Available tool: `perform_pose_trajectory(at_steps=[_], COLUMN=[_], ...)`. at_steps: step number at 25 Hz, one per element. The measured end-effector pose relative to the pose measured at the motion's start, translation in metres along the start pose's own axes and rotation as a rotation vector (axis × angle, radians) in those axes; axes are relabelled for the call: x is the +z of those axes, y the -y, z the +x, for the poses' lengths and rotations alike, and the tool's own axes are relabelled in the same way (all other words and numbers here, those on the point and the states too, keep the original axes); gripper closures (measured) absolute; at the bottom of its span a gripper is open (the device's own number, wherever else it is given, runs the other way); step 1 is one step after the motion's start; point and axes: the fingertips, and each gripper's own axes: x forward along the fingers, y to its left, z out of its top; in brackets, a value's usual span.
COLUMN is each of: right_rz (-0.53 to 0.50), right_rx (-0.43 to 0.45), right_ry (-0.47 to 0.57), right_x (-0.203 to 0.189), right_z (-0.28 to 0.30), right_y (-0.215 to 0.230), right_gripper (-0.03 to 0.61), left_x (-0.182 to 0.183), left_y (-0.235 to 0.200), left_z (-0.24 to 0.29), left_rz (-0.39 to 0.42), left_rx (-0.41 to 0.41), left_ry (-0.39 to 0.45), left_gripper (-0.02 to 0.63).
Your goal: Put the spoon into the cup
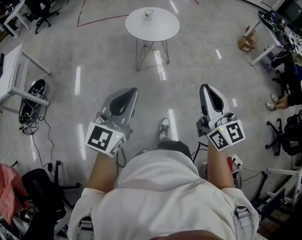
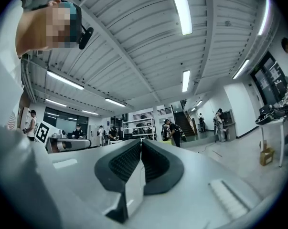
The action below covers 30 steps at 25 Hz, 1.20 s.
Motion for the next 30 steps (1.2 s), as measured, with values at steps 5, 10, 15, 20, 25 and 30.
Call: perform_pose_trajectory(at_steps=[5, 10, 15, 20, 25, 30], right_rz=[0.012, 0.011, 0.010, 0.029, 0.034, 0.044], right_rx=[0.039, 0.034, 0.041, 0.040, 0.037, 0.003], right_ry=[0.005, 0.037, 0.050, 0.053, 0.036, 0.025], right_x=[-0.010, 0.007, 0.022, 0.024, 0.012, 0.007], right_z=[0.062, 0.117, 0.164, 0.199, 0.243, 0.288], right_y=[0.035, 0.104, 0.177, 0.256, 0.303, 0.348], right_gripper=[0.568, 0.568, 0.568, 0.568, 0.568, 0.568], left_x=[0.001, 0.009, 0.020, 0.018, -0.001, -0.015], left_y=[-0.046, -0.084, -0.112, -0.132, -0.169, -0.208], left_z=[0.041, 0.112, 0.194, 0.272, 0.321, 0.367], left_rz=[0.001, 0.015, -0.040, -0.046, -0.036, -0.004], left_rx=[0.045, 0.061, 0.057, 0.068, 0.094, 0.101], left_ry=[0.012, 0.016, 0.048, 0.056, 0.032, -0.001], left_gripper=[0.614, 0.614, 0.614, 0.614, 0.614, 0.614])
